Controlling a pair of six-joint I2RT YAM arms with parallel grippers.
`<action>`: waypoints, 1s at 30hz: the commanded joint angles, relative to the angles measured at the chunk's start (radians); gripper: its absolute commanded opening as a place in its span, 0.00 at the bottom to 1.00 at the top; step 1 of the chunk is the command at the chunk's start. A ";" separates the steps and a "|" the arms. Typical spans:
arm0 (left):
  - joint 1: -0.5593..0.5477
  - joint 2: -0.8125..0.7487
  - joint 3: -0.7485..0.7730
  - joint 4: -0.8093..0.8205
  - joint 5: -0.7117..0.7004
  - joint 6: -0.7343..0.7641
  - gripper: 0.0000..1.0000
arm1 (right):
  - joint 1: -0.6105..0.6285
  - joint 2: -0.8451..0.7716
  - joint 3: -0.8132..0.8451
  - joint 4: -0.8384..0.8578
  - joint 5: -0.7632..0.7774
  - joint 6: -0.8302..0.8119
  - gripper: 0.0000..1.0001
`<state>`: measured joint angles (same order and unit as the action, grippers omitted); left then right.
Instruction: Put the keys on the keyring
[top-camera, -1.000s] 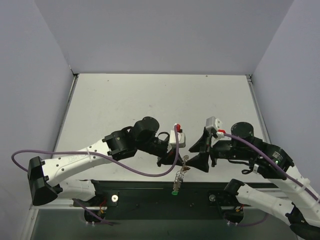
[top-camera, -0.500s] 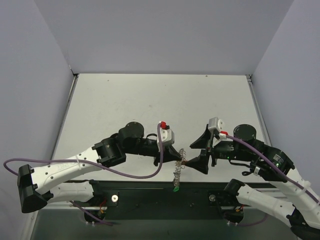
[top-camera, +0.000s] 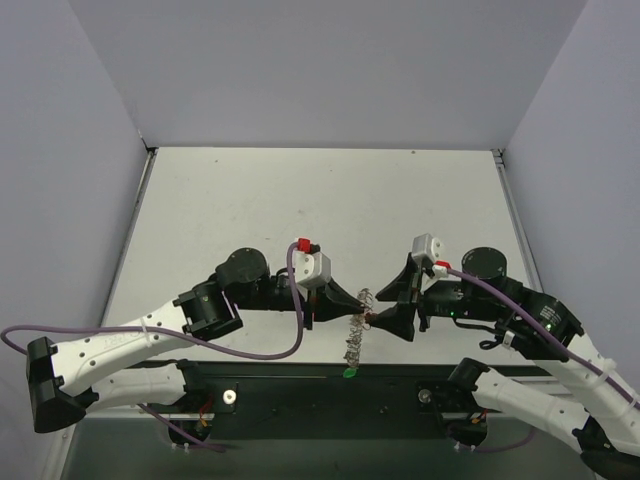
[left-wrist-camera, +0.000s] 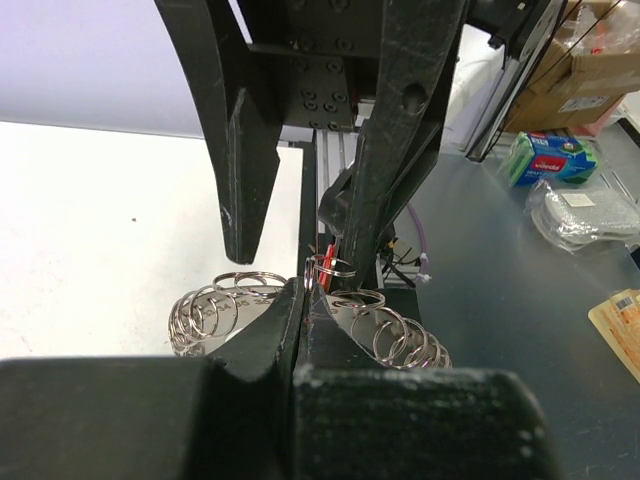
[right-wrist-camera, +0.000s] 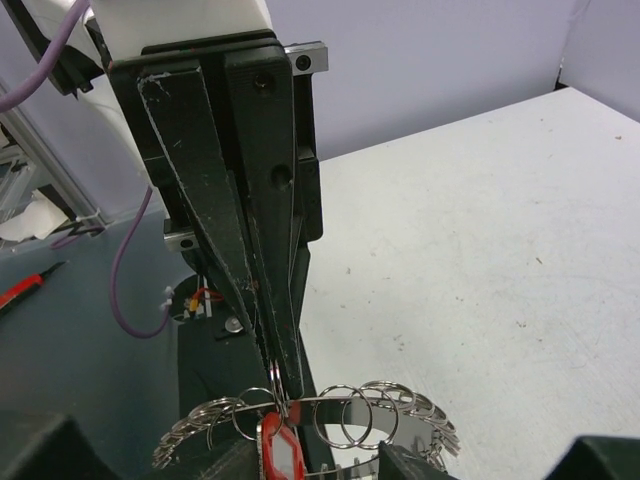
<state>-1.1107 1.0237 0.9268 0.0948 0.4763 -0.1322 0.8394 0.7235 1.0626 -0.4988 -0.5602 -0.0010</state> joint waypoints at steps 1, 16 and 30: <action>0.000 -0.030 0.009 0.144 0.028 -0.026 0.00 | 0.004 0.008 -0.007 0.055 -0.017 0.001 0.44; 0.000 -0.048 -0.023 0.236 0.035 -0.053 0.00 | 0.006 0.011 -0.010 0.072 -0.024 0.022 0.00; 0.002 -0.076 -0.013 0.178 0.004 -0.027 0.00 | 0.006 -0.022 0.005 0.051 -0.050 -0.033 0.29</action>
<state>-1.1099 0.9905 0.8700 0.2470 0.4858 -0.1772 0.8394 0.7238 1.0561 -0.4747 -0.5823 0.0139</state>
